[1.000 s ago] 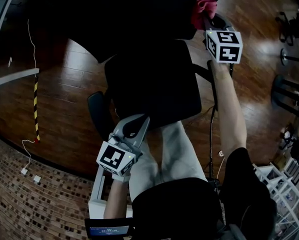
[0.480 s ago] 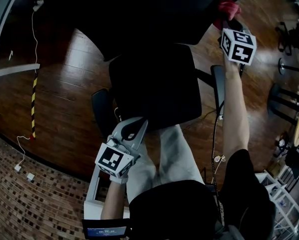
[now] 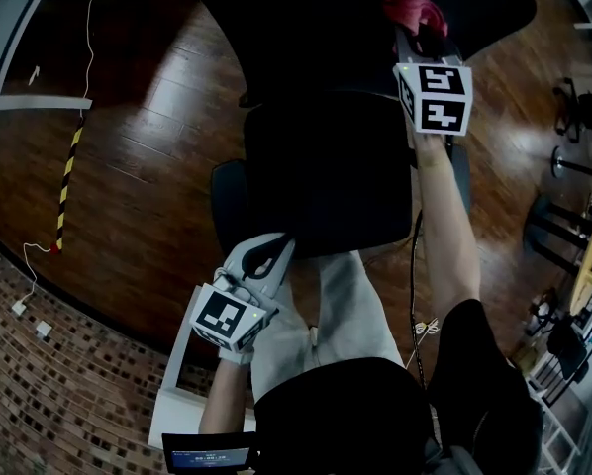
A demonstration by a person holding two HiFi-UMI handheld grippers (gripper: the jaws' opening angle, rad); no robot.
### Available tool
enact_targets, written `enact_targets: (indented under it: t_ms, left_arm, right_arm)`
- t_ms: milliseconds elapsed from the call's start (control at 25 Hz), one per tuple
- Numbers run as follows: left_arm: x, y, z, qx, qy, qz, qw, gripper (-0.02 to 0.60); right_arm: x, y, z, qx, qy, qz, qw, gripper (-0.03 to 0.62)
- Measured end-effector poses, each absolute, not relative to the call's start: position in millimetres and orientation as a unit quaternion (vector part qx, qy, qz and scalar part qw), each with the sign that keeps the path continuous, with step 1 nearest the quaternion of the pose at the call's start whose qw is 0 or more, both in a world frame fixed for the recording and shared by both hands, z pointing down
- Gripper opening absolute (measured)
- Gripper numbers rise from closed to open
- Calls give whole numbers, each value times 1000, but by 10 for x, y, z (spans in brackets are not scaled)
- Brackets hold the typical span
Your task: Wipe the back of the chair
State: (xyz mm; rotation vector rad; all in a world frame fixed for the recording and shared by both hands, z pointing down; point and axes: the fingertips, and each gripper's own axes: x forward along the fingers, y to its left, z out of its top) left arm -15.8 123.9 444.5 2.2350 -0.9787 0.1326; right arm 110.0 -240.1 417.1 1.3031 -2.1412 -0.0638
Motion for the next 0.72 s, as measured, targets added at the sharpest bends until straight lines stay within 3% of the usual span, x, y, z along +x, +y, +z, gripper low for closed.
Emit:
enact_targets:
  t_ms: [400, 720]
  left_arm:
    - [-727, 1409, 4445, 839, -422, 30, 342, -8]
    - [-1083, 1541, 4477, 826, -447, 22, 343, -8]
  right_arm:
    - [-535, -2026, 4234, 391, -870, -42, 297, 46]
    - [-1334, -1776, 4312, 327, -899, -39, 288, 46]
